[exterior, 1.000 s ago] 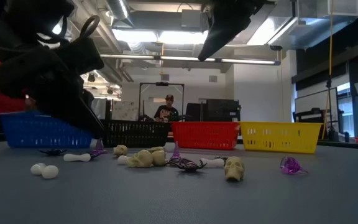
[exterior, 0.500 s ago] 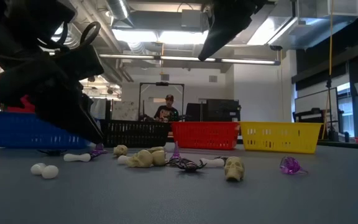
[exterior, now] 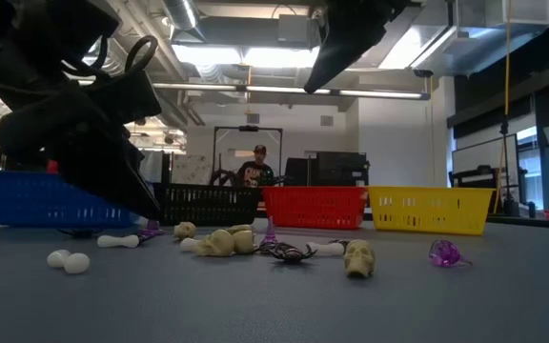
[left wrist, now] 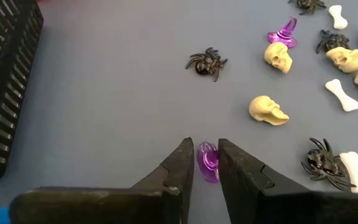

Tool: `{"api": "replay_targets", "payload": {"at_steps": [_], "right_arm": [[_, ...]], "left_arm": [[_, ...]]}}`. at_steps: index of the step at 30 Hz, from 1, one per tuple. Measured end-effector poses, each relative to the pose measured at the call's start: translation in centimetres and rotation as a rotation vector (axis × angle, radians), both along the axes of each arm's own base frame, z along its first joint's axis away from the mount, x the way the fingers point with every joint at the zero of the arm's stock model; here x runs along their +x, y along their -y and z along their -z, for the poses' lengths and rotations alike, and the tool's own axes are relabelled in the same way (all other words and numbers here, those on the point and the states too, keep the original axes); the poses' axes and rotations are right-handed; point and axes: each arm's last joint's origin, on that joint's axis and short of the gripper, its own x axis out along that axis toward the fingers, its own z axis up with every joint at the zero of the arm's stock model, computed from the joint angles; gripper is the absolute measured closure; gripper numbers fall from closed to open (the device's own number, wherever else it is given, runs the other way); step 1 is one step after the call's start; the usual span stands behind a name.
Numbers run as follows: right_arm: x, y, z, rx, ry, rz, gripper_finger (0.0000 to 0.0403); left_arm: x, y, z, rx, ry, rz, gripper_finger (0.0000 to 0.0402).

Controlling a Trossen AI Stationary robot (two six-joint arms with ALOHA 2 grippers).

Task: Sort Halloween decoration
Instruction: Put the purple witch hat toy into the yellow bin

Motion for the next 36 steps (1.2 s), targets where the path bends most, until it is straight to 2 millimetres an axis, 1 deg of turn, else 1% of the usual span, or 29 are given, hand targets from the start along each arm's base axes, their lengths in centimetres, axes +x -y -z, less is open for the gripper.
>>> {"api": "replay_targets", "payload": {"at_steps": [11,21,24,29,36], "right_arm": [[0.0,0.0,0.0,0.0,0.0,-0.001,0.0288],[0.0,0.0,0.0,-0.003,-0.005,-0.004,0.0288],[0.0,0.0,0.0,-0.008,-0.006,-0.007,0.0288],[-0.3,0.1,-0.3,-0.009,-0.005,-0.007,0.0288],[-1.9,0.4,-2.5,-0.007,0.039,0.0,0.0288]], "left_arm": [[0.0,0.0,0.0,-0.023,-0.008,0.019,0.0398],[0.2,0.0,-0.1,-0.025,-0.006,0.02,0.0401],[0.8,0.3,-0.7,-0.032,0.018,0.023,0.0401],[2.1,0.7,-2.2,0.006,0.06,0.072,0.0401],[4.4,0.8,-4.9,0.065,0.146,0.115,0.0401]]}}
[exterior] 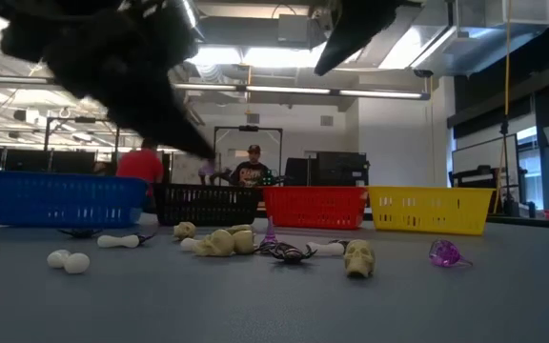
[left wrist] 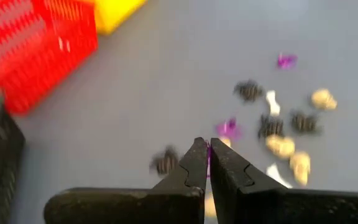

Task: Sort Halloween decoration
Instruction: Put the purple witch hat toy into the yellow bin

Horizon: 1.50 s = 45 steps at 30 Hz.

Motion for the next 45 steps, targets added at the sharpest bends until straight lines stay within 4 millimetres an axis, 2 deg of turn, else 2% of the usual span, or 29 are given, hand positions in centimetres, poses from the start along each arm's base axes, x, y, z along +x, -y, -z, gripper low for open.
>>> {"api": "replay_targets", "payload": {"at_steps": [11,20,28,33,40,45], "right_arm": [[-3.0,0.7,-3.7,0.001,0.099,0.015,0.0288],[-4.8,1.1,-5.9,0.006,0.179,0.025,0.0288],[-5.1,1.1,-6.3,0.01,0.197,0.025,0.0288],[-5.1,1.1,-6.3,0.011,0.204,0.025,0.0288],[-5.0,1.1,-6.4,0.014,0.215,0.025,0.0288],[-5.0,1.1,-6.4,0.014,0.211,0.024,0.0288]], "left_arm": [[3.7,-1.7,-5.3,0.141,0.168,0.018,0.0401],[5.2,-3.8,-7.3,0.184,0.389,-0.044,0.0401],[8.0,-6.9,-4.6,0.171,0.533,-0.106,0.0401],[10.5,-9.0,-3.4,0.168,0.538,-0.13,0.0401],[15.0,-10.2,-2.0,0.165,0.537,-0.107,0.0401],[16.4,-10.8,-0.4,0.168,0.476,-0.113,0.0401]]}}
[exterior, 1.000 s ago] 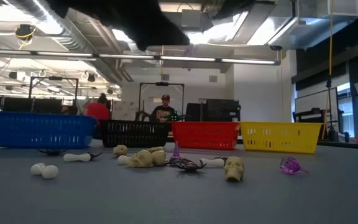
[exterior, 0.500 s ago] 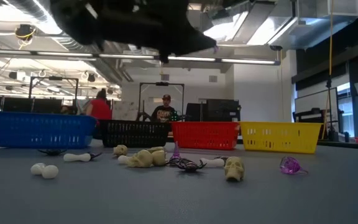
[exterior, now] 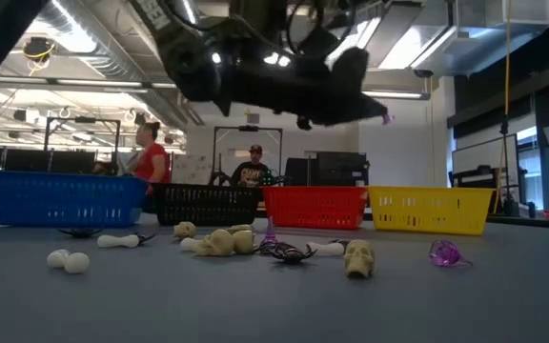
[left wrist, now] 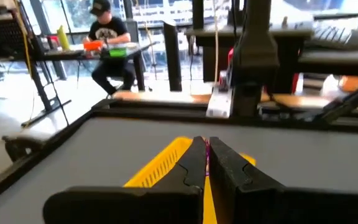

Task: Sort Halloween decoration
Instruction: Put the purple witch hat toy into the yellow bin

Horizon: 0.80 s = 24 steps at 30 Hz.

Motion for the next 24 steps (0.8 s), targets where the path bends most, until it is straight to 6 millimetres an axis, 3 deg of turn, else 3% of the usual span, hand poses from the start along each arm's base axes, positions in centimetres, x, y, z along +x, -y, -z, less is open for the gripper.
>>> {"api": "replay_targets", "payload": {"at_steps": [6,17,24], "right_arm": [[0.0,0.0,0.0,0.002,0.003,-0.001,0.0288],[0.0,0.0,0.0,0.002,0.003,-0.001,0.0288],[0.0,0.0,0.0,0.002,0.003,-0.001,0.0288]], "left_arm": [[0.4,-0.6,2.0,-0.002,-0.049,-0.014,0.0401],[0.3,-1.9,2.5,-0.01,-0.087,-0.048,0.0401],[0.3,-2.0,2.5,-0.015,-0.09,-0.04,0.0351]]}}
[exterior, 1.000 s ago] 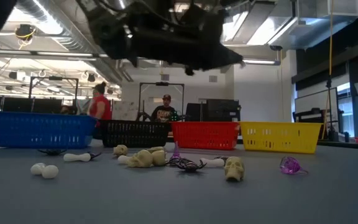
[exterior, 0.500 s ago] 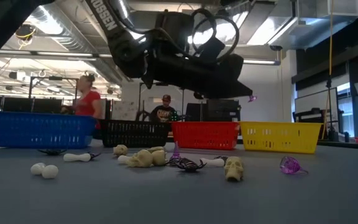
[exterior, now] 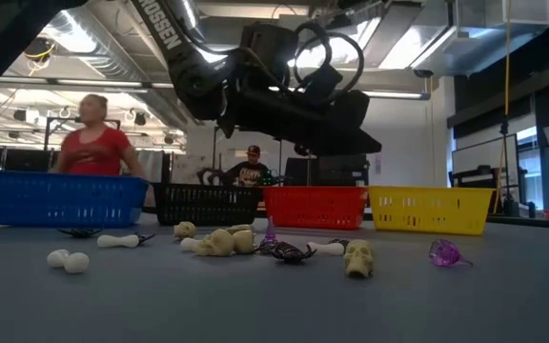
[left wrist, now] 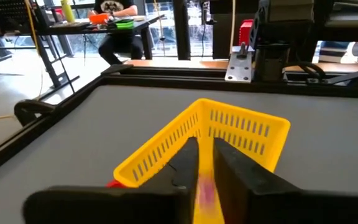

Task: Sort Halloween decoration
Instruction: Put the purple witch hat toy into the yellow bin, then put the black spider toy into the black bin

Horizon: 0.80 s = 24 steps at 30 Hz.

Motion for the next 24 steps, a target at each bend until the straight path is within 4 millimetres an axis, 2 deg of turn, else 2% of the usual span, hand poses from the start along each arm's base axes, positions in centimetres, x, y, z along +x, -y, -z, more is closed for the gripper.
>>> {"api": "replay_targets", "payload": {"at_steps": [4,8,13,19,24], "right_arm": [[0.0,0.0,0.0,0.0,0.0,0.0,0.0288],[0.0,0.0,0.0,0.0,-0.001,0.0,0.0288],[0.0,-0.1,0.0,0.02,-0.006,-0.022,0.0288],[0.1,-0.4,0.1,0.079,-0.014,-0.086,0.0288],[0.4,-0.5,0.3,0.146,-0.012,-0.067,0.0288]], "left_arm": [[0.0,0.0,0.0,0.0,0.001,-0.004,0.0322],[0.0,0.4,-0.5,0.001,0.002,0.005,0.0311],[-1.0,1.4,-3.8,-0.006,-0.052,0.025,0.0309],[-3.4,3.3,-8.1,-0.081,-0.173,0.13,0.0309],[-5.8,5.6,-10.6,-0.11,-0.274,0.247,0.0311]]}}
